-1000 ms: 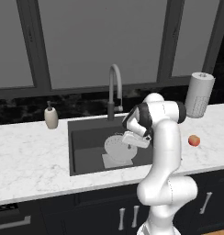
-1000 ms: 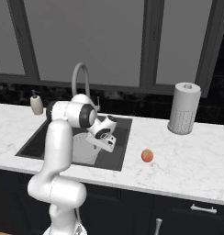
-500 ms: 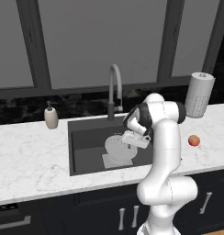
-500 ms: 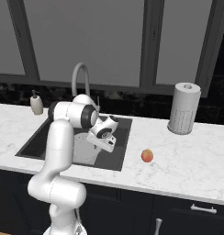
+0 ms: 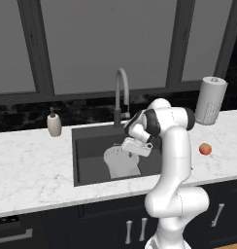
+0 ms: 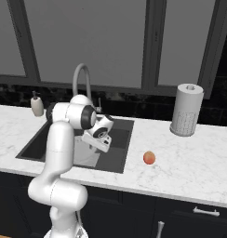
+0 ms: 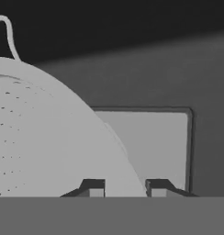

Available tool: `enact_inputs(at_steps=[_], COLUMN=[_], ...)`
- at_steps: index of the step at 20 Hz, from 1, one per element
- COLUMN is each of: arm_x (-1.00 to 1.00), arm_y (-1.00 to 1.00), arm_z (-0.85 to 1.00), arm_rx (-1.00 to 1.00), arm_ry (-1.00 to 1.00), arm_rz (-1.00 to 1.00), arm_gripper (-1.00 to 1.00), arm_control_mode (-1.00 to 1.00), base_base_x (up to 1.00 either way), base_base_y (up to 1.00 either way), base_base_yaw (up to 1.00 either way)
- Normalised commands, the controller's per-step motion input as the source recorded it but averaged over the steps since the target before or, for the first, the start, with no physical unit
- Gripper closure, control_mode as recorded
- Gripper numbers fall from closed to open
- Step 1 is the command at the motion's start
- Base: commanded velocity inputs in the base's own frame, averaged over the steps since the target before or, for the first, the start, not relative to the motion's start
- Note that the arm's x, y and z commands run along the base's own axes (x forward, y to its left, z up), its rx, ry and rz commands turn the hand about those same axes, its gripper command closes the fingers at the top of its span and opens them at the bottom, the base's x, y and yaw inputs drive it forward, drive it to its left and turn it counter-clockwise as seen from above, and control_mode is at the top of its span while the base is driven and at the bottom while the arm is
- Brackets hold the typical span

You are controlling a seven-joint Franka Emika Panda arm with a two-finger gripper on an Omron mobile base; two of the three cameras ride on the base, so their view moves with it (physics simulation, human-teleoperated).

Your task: Put the colander in the sink, put the peach in the colander, and turn on the sink faucet and pour water over the colander.

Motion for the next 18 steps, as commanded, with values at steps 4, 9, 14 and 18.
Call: enact_inputs(at_steps=[4, 9, 14, 18], arm_x=[0.0, -0.02, 0.0, -0.09], arm_y=[0.48, -0.04, -0.29, -0.42], arm_z=[0.0, 0.16, 0.53, 0.84], arm_rx=[0.0, 0.03, 0.08, 0.09], arm_ry=[-0.01, -0.13, -0.22, -0.22], arm_rz=[0.0, 0.0, 0.0, 0.0], arm_gripper=[-1.0, -1.0, -1.0, -1.0], arm_control_mode=[-1.0, -1.0, -1.0, -1.0], base_base_x=[0.0, 0.0, 0.0, 0.0], base_base_y=[0.0, 0.0, 0.0, 0.0], base_base_yaw=[0.0, 0.0, 0.0, 0.0])
